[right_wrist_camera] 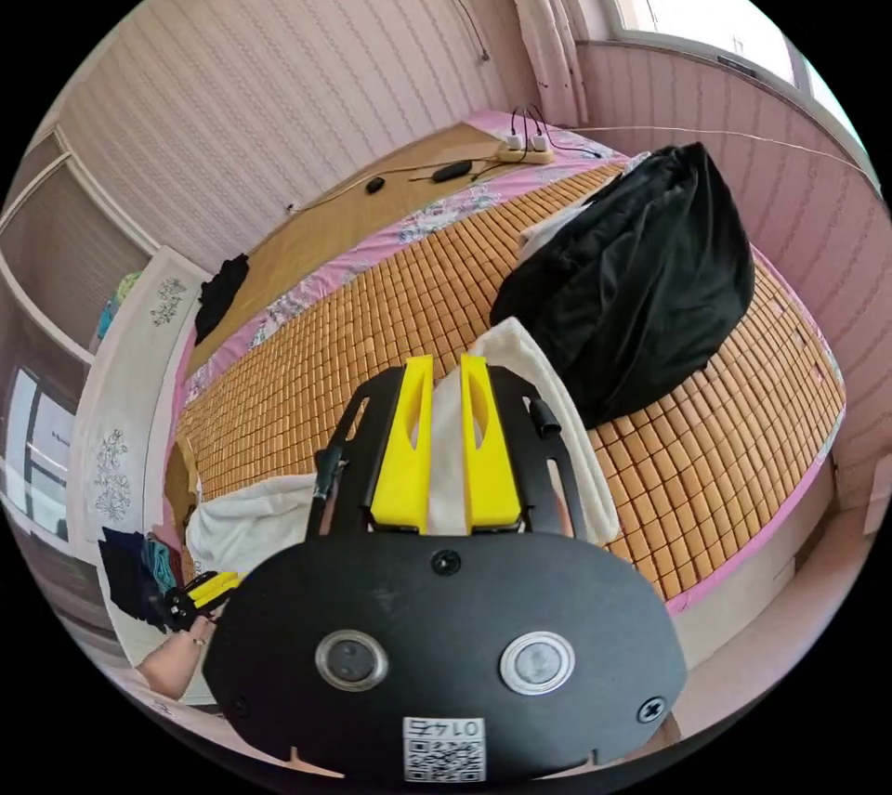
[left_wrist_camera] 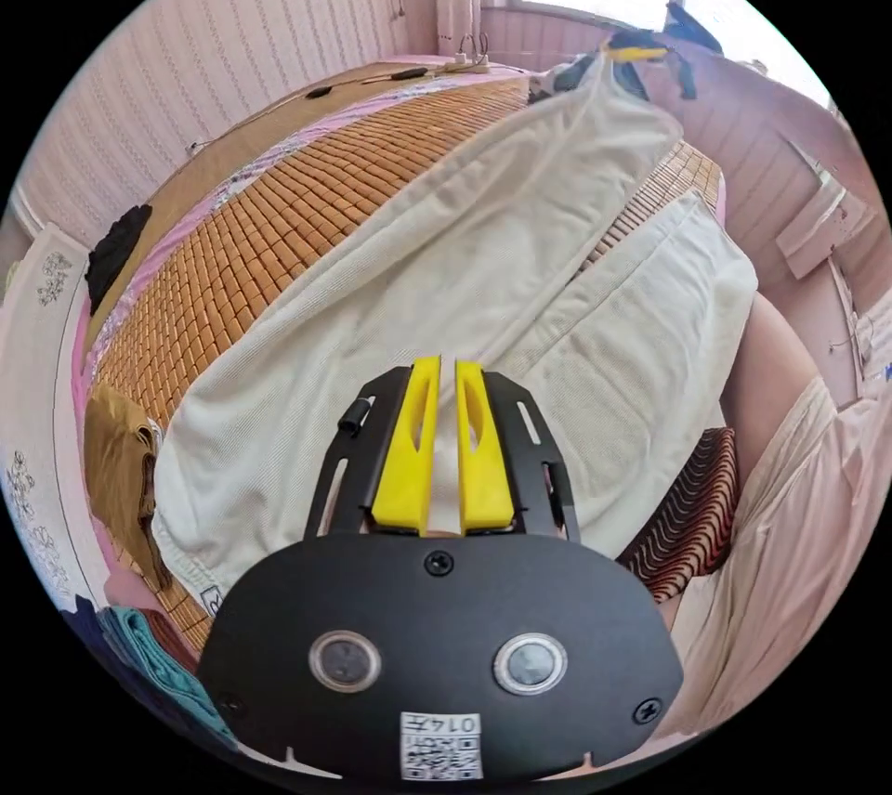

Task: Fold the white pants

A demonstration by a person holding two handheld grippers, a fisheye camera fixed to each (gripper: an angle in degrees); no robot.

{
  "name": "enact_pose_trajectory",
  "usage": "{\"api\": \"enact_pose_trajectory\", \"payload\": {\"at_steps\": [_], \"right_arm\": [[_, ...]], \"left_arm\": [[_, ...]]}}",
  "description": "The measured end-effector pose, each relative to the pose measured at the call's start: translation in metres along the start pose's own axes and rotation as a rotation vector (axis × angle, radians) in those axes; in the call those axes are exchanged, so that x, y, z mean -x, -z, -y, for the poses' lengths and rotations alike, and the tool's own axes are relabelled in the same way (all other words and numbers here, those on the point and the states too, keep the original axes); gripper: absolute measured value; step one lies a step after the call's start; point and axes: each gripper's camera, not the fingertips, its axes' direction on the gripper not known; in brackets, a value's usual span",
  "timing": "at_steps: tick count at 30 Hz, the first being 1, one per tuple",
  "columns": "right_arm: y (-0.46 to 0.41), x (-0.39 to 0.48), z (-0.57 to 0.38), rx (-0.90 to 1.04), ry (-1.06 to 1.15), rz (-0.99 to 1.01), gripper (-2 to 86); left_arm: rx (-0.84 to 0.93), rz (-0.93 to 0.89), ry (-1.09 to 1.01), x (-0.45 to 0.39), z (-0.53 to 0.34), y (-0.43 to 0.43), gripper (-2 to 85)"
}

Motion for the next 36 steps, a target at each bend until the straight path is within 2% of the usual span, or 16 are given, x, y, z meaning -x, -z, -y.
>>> {"api": "enact_pose_trajectory", "payload": {"at_steps": [4, 8, 13, 15, 22, 27, 32, 36], "right_arm": [[-0.038, 0.022, -0.034, 0.074, 0.120, -0.039, 0.8], [-0.081, 0.039, -0.066, 0.176, 0.189, -0.283, 0.0], [-0.122, 0.051, -0.080, 0.310, 0.276, -0.309, -0.3], [-0.145, 0.051, -0.081, 0.386, 0.280, -0.335, -0.3], [-0.149, 0.048, -0.063, 0.361, 0.295, -0.258, -0.3], [-0.155, 0.063, -0.067, 0.303, 0.445, -0.318, -0.3], [-0.160, 0.067, -0.069, 0.249, 0.390, -0.362, -0.3], [-0.146, 0.061, -0.061, 0.334, 0.360, -0.324, -0.4]], "left_arm": [[-0.038, 0.001, 0.167, 0.037, -0.014, 0.016, 2.9], [0.042, 0.144, 0.348, 0.092, -0.033, 0.011, 4.2], [0.104, 0.251, 0.541, 0.148, -0.043, -0.005, 4.7], [0.182, 0.259, 0.525, 0.162, -0.040, -0.026, 4.8], [0.192, 0.293, 0.479, 0.177, -0.022, -0.043, 2.8], [0.197, 0.278, 0.487, 0.191, -0.015, -0.051, 0.6], [0.176, 0.283, 0.497, 0.193, -0.014, -0.053, 0.1], [0.141, 0.265, 0.524, 0.190, -0.013, -0.049, -0.5]]}}
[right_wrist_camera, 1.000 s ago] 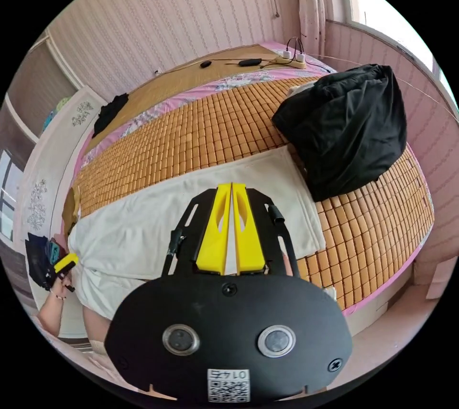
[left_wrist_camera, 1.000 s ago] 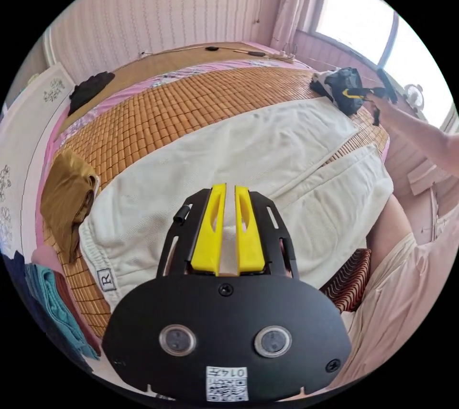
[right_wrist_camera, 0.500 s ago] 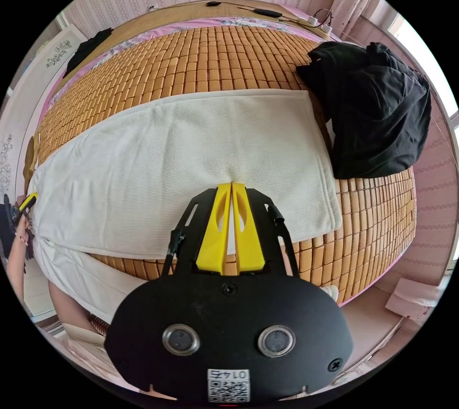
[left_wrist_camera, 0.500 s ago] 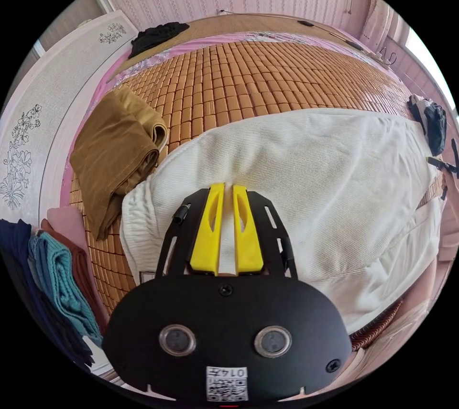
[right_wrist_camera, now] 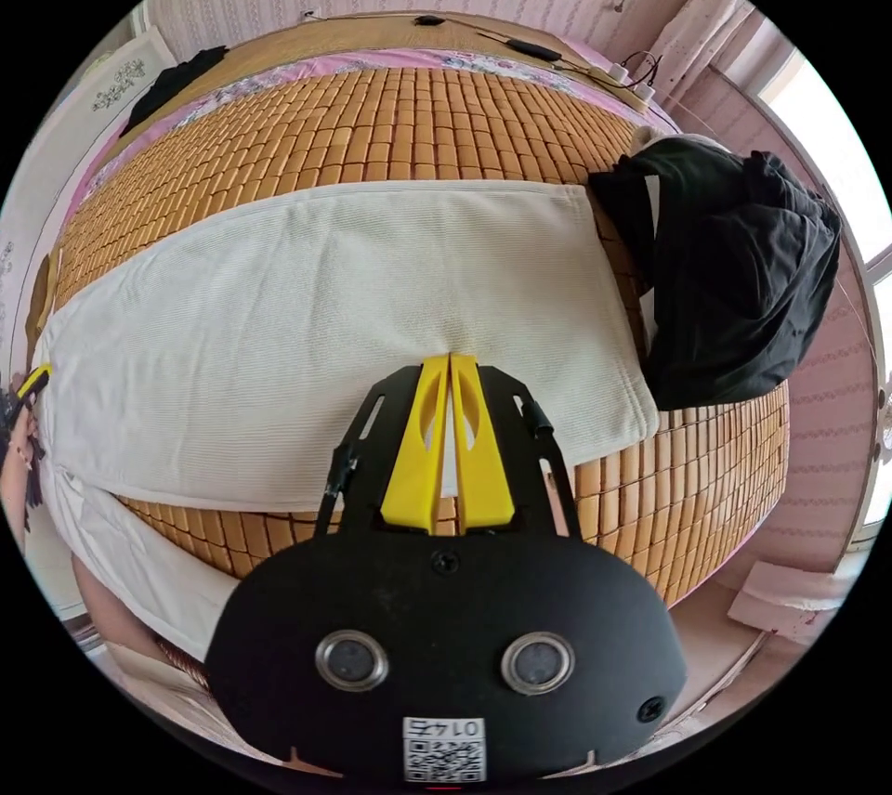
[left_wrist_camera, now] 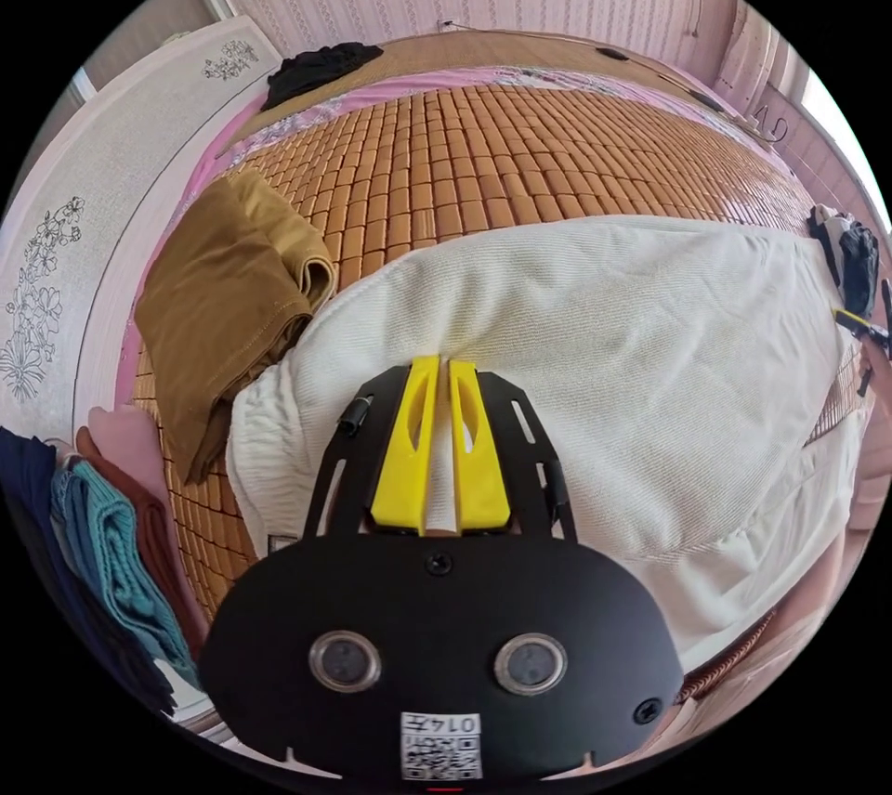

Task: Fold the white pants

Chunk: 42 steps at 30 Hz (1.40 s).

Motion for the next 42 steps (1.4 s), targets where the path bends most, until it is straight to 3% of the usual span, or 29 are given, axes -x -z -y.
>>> {"api": "enact_pose_trajectory", "payload": {"at_steps": [6, 10, 15, 19, 20, 23, 27, 30, 33, 36, 42], "right_arm": [[0.090, -0.047, -0.099, -0.346, -0.154, 0.116, 0.2], [0.106, -0.082, -0.187, -0.348, -0.168, 0.023, 4.5], [0.077, -0.134, -0.282, -0.197, -0.312, 0.006, 11.3], [0.054, -0.158, -0.310, -0.164, -0.396, 0.041, 6.4], [0.051, -0.164, -0.315, -0.155, -0.414, 0.036, 1.8], [0.054, -0.176, -0.327, -0.198, -0.429, 0.084, 1.5], [0.060, -0.180, -0.333, -0.253, -0.359, 0.061, 8.9], [0.045, -0.181, -0.333, -0.137, -0.320, 0.053, 4.5], [0.058, -0.182, -0.349, -0.163, -0.284, 0.029, 1.1], [0.096, -0.187, -0.379, -0.278, -0.268, 0.101, -0.1], [0.170, -0.202, -0.486, -0.549, -0.310, 0.204, -0.6]], "left_arm": [[-0.280, -0.164, -0.227, -0.026, -0.009, 0.070, -0.7], [-0.304, -0.313, -0.437, -0.078, -0.034, 0.099, 0.7], [-0.246, -0.454, -0.655, -0.177, -0.069, 0.102, 4.7], [-0.197, -0.515, -0.755, -0.236, -0.073, 0.099, 5.5], [-0.186, -0.488, -0.818, -0.256, -0.074, 0.098, 6.1], [-0.143, -0.390, -0.930, -0.295, -0.067, 0.086, 7.8], [-0.028, -0.342, -0.925, -0.328, -0.049, 0.059, 8.8], [0.100, -0.300, -0.929, -0.345, -0.046, 0.035, 7.2], [0.151, -0.309, -0.891, -0.347, -0.037, 0.033, 4.8], [0.120, -0.343, -0.835, -0.339, -0.035, 0.041, 0.3], [-0.009, -0.489, -0.827, -0.301, -0.057, 0.090, -0.8]]}}
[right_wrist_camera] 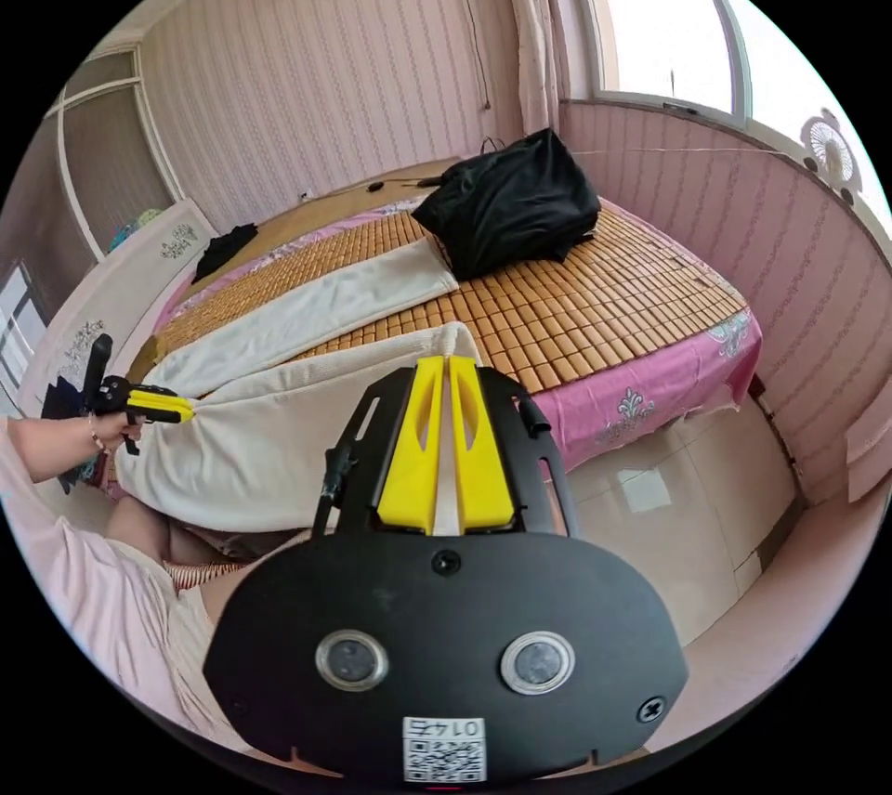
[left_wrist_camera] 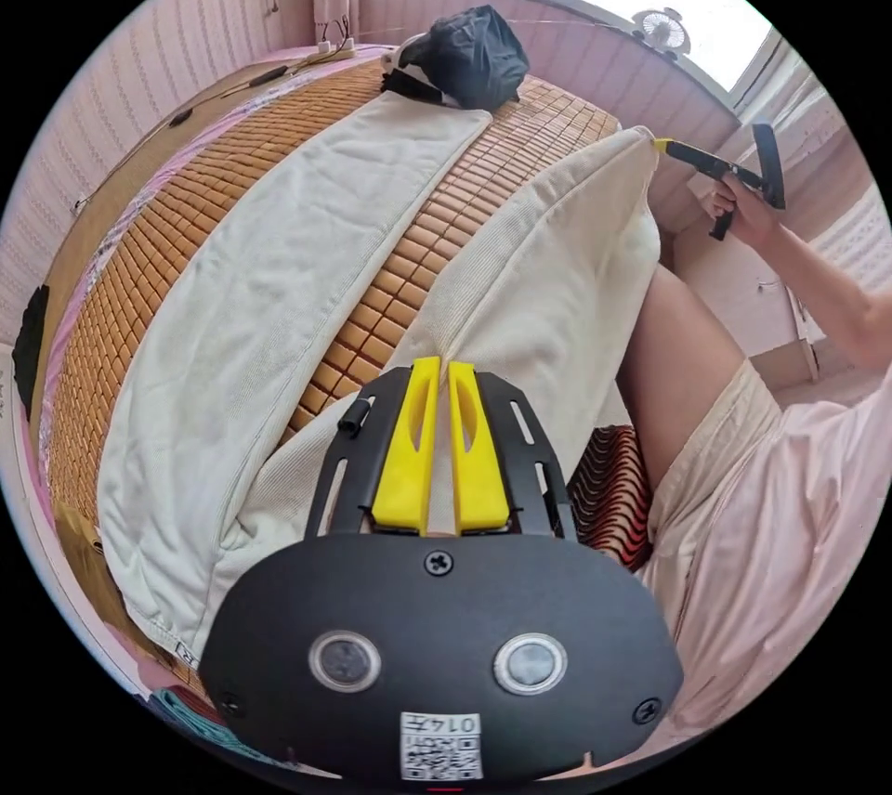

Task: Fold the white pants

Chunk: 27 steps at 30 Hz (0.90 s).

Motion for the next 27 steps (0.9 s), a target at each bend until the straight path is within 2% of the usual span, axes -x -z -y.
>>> {"api": "enact_pose_trajectory", "payload": {"at_steps": [5, 8, 10, 14, 17, 20, 23, 25, 27], "right_arm": [[0.084, -0.007, -0.008, -0.152, 0.009, 0.165, -0.5], [0.086, -0.008, 0.030, -0.129, 0.071, 0.218, -0.2], [0.055, -0.014, 0.062, -0.065, 0.062, 0.209, 0.0], [-0.085, -0.039, 0.109, 0.153, -0.087, 0.090, 0.1], [-0.139, -0.042, 0.111, 0.256, -0.153, -0.116, -0.1], [-0.128, -0.047, 0.094, 0.258, -0.142, -0.106, 1.5], [-0.096, -0.064, 0.047, 0.244, -0.160, -0.181, 6.4], [-0.080, -0.079, 0.010, 0.230, -0.214, -0.179, 7.3], [-0.076, -0.105, -0.032, 0.279, -0.401, -0.099, 10.6]], "left_arm": [[-0.137, -0.056, -0.028, 0.000, -0.025, 0.053, -0.9], [-0.207, -0.058, 0.022, 0.017, -0.020, 0.070, -0.8], [-0.192, -0.038, 0.061, 0.030, -0.007, 0.059, -0.8], [-0.045, -0.001, 0.223, 0.063, 0.028, -0.005, -0.6], [0.097, -0.007, 0.413, 0.086, 0.031, -0.050, -0.5], [0.136, 0.012, 0.421, 0.090, 0.028, -0.064, -0.4], [0.152, 0.056, 0.358, 0.084, 0.025, -0.069, -0.3], [0.147, 0.063, 0.348, 0.084, 0.021, -0.070, -0.2], [0.139, 0.048, 0.358, 0.089, 0.015, -0.069, -0.1]]}}
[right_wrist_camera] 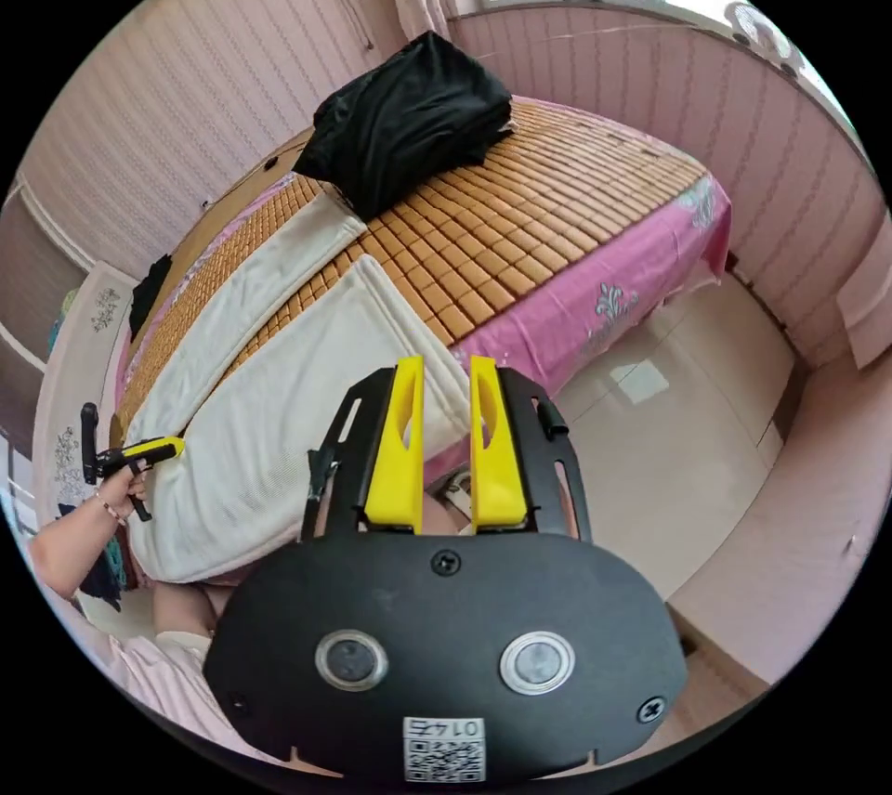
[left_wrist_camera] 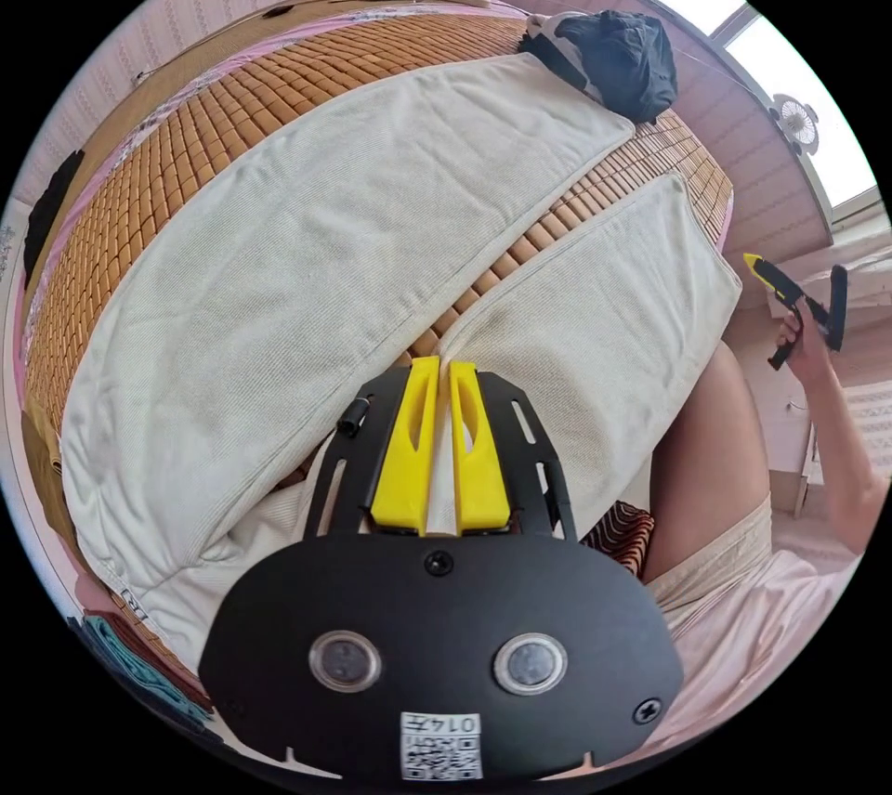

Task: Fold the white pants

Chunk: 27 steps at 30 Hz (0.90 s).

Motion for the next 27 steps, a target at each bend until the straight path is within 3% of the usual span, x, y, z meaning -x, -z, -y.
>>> {"api": "enact_pose_trajectory", "payload": {"at_steps": [3, 6, 11, 14, 19, 22, 27], "right_arm": [[-0.007, -0.032, -0.024, -0.018, -0.196, 0.130, 13.4], [-0.017, -0.033, -0.019, 0.049, -0.178, 0.339, 8.0], [0.029, -0.008, 0.006, 0.017, -0.028, 0.371, 2.4], [0.025, -0.020, 0.008, 0.046, -0.080, 0.354, 1.8], [0.012, -0.008, 0.005, 0.089, -0.046, 0.265, 1.5], [0.014, -0.002, 0.002, 0.086, -0.083, 0.251, 1.5], [0.022, 0.053, -0.002, 0.079, 0.098, 0.057, 1.4]], "left_arm": [[0.001, -0.019, -0.008, 0.007, -0.007, 0.000, 0.0], [0.004, -0.025, -0.032, 0.013, -0.017, -0.001, 0.3], [-0.006, 0.005, -0.022, 0.021, -0.029, 0.002, 2.0], [-0.109, -0.030, 0.034, 0.033, -0.052, 0.022, 2.5], [-0.328, -0.092, 0.287, 0.091, -0.165, 0.077, 2.1], [-0.410, -0.057, 0.548, 0.138, -0.278, 0.103, 3.6], [-0.478, 0.067, 1.093, 0.190, -0.466, 0.120, 9.7]]}}
